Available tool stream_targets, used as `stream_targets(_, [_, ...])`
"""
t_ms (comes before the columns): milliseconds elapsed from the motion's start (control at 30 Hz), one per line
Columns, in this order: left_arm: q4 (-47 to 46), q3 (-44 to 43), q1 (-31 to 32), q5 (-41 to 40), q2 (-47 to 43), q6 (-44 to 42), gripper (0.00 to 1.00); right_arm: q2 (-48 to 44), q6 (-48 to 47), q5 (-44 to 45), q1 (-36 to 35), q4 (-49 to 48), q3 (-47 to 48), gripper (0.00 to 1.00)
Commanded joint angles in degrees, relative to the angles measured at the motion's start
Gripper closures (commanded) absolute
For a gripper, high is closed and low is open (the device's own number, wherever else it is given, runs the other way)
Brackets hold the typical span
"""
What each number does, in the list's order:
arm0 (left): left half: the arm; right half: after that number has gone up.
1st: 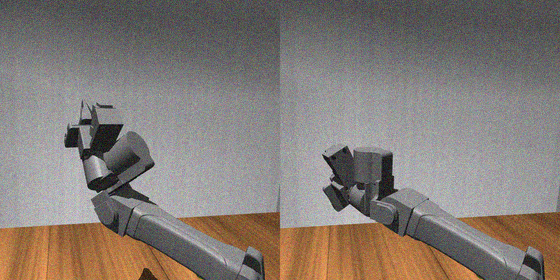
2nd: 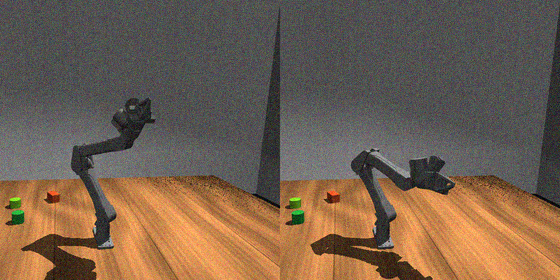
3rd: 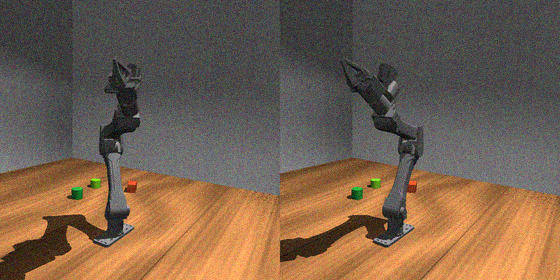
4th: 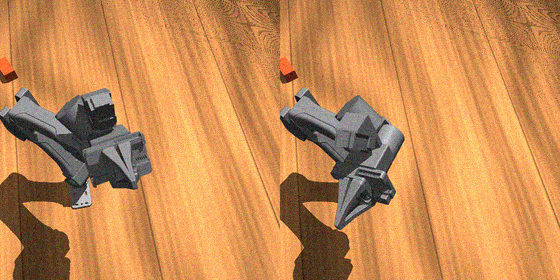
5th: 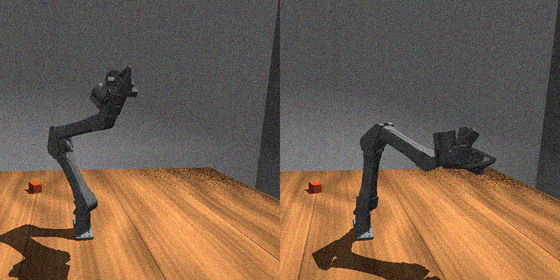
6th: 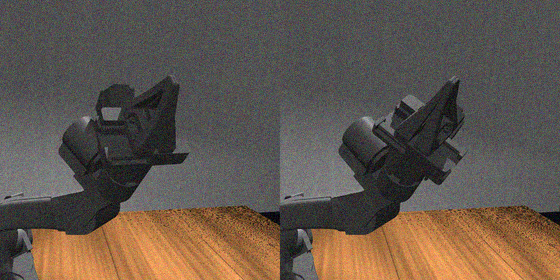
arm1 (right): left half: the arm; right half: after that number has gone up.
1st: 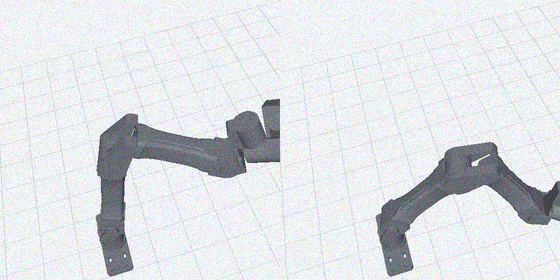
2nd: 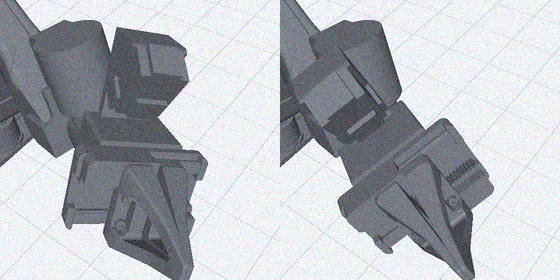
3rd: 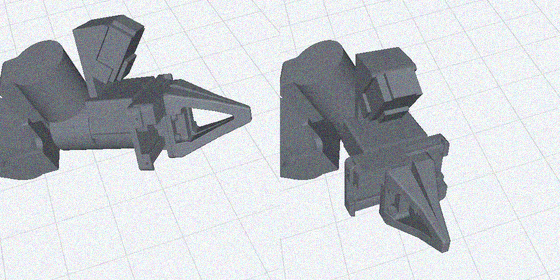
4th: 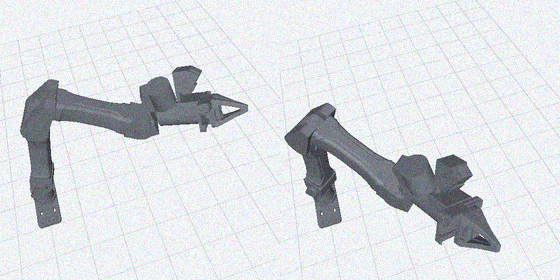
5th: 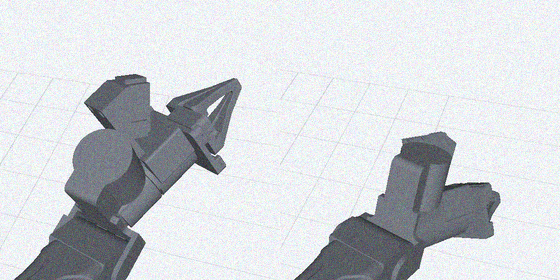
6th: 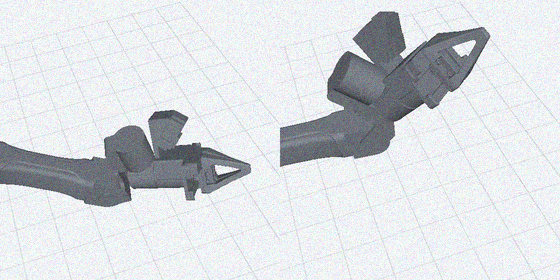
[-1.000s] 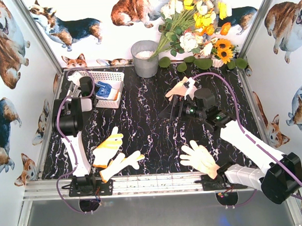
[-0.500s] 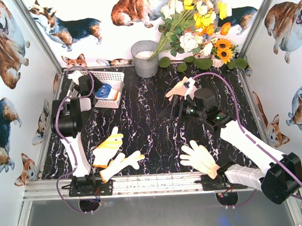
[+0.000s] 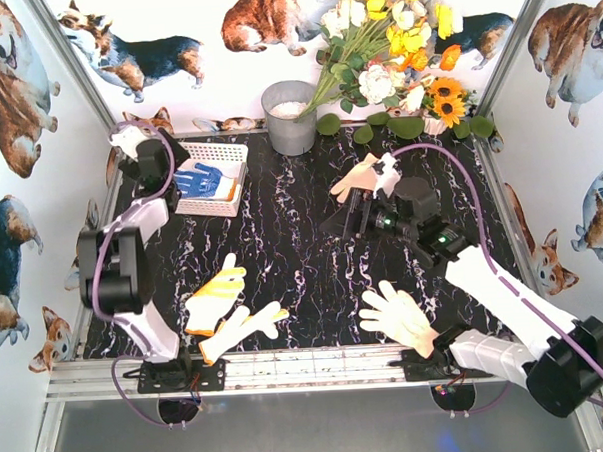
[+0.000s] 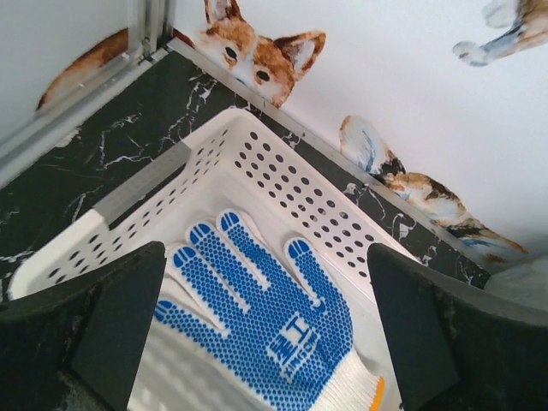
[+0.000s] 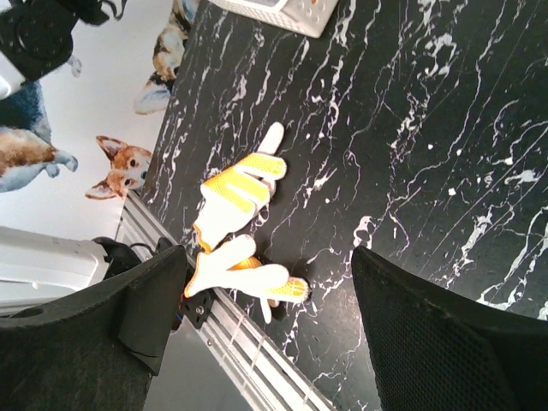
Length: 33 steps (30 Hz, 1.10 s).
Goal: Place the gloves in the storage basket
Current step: Place the glove in the bin, then turn over the glove at the center of the board.
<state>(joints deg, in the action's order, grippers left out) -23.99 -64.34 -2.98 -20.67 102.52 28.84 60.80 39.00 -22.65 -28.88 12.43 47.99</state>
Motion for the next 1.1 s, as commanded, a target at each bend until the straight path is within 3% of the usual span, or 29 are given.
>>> stream_targets(0, [3.77, 2.61, -0.66, -0.67, -7.37, -3.38, 0.03, -4.20, -1.74, 3.14, -0.08, -1.36, 0.49, 0.20])
stream_targets(233, [16.65, 8.79, -0.54, 12.15, -23.22, -0.03, 0.05, -4.91, -1.39, 4.65, 0.23, 5.53, -0.36, 0.21])
stream_targets(367, [29.76, 12.81, 0.88, 17.80, -30.87, 1.74, 0.08, -3.70, -1.12, 1.84, 0.06, 7.20, -1.89, 0.21])
stream_targets(567, [49.59, 18.23, 9.70, 15.40, -41.15, 5.88, 0.09, -1.44, 1.98, -0.23, -0.56, 3.82, -5.55, 0.22])
stream_targets(700, [62.73, 20.37, 14.27, 11.78, -46.51, 14.76, 0.09, 0.25, 3.36, -0.12, -0.97, 1.58, -6.10, 0.23])
stream_targets(867, [71.74, 25.08, 15.80, 12.31, -53.47, 29.12, 0.11, 2.45, 4.52, -0.36, -1.24, -1.15, -6.17, 0.23])
stream_targets(1067, [79.14, 27.49, 16.34, 12.24, -55.28, 35.74, 0.22, 2.93, 4.59, -0.96, -1.35, -1.61, -5.62, 0.24])
